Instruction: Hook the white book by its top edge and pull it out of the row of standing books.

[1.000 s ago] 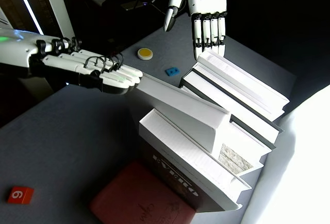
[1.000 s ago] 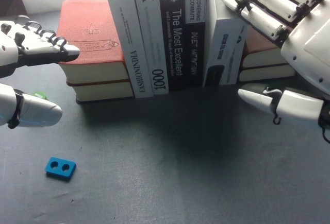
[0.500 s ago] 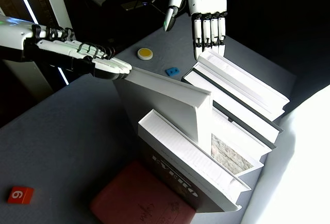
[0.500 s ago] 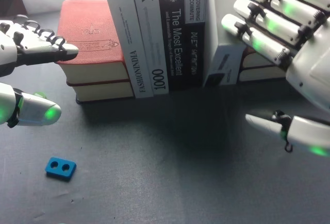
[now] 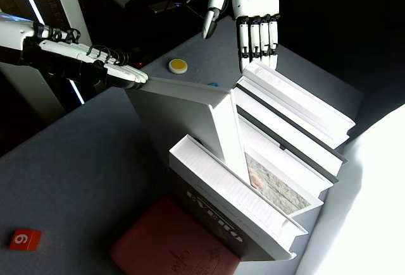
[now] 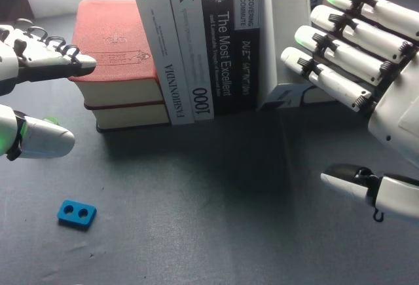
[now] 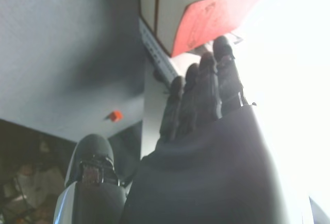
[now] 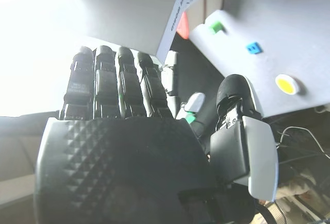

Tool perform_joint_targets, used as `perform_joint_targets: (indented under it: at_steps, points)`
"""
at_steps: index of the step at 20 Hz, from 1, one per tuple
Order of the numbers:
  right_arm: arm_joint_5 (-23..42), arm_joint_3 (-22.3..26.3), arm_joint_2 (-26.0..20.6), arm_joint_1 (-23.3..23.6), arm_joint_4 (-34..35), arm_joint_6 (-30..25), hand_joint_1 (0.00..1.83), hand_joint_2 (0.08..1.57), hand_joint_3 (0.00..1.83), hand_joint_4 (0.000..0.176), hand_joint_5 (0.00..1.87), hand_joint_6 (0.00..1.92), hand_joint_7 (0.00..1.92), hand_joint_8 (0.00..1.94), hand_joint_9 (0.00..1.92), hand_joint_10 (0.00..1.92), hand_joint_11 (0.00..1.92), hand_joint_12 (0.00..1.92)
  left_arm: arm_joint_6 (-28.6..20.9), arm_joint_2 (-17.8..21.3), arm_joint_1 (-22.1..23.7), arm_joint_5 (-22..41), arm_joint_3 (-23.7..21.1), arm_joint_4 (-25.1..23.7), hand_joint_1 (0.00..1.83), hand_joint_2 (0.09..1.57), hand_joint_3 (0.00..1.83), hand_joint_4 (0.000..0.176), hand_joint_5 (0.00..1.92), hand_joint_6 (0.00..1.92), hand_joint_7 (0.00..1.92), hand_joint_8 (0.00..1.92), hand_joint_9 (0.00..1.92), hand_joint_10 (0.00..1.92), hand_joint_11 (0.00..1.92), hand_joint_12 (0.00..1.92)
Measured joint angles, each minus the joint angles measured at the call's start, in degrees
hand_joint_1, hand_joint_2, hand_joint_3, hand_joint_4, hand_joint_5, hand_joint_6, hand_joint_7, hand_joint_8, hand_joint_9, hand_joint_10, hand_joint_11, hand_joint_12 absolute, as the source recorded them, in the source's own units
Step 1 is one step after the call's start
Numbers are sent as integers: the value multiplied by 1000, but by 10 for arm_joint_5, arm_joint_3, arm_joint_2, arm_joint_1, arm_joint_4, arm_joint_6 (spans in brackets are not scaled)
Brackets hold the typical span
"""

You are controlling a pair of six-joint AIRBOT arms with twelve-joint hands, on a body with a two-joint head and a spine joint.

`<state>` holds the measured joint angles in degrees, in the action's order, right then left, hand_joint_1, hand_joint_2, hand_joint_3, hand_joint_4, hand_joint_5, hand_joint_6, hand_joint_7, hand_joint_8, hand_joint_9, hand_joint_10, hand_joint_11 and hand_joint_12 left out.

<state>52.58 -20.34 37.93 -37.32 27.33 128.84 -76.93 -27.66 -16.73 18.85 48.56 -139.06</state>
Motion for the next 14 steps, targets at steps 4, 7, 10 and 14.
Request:
perform_joint_targets:
  at_steps: [4, 7, 10, 14]
  points:
    - [-13, 3, -6, -6, 11, 5, 0, 1200, 2, 0, 164, 10, 135, 8, 77, 10, 22, 15, 0, 0, 0, 0, 0, 0, 0, 1212, 0, 0, 25, 5, 52, 7, 45, 7, 0, 187]
    - [-27, 7, -6, -16, 26, 17, 0, 1194, 0, 0, 168, 8, 136, 6, 77, 8, 26, 20, 0, 0, 0, 1, 0, 0, 0, 1216, 1, 0, 6, 0, 33, 2, 28, 2, 0, 159]
    - [-33, 7, -6, -16, 26, 17, 0, 1199, 1, 0, 144, 0, 115, 0, 66, 1, 9, 15, 0, 0, 0, 1, 0, 0, 0, 1221, 1, 0, 3, 1, 29, 6, 21, 6, 0, 116]
    - [-37, 11, -8, -22, 25, 18, 0, 1196, 0, 0, 146, 3, 110, 2, 57, 3, 11, 20, 0, 0, 0, 0, 0, 0, 0, 1218, 0, 0, 2, 0, 17, 1, 21, 0, 0, 127]
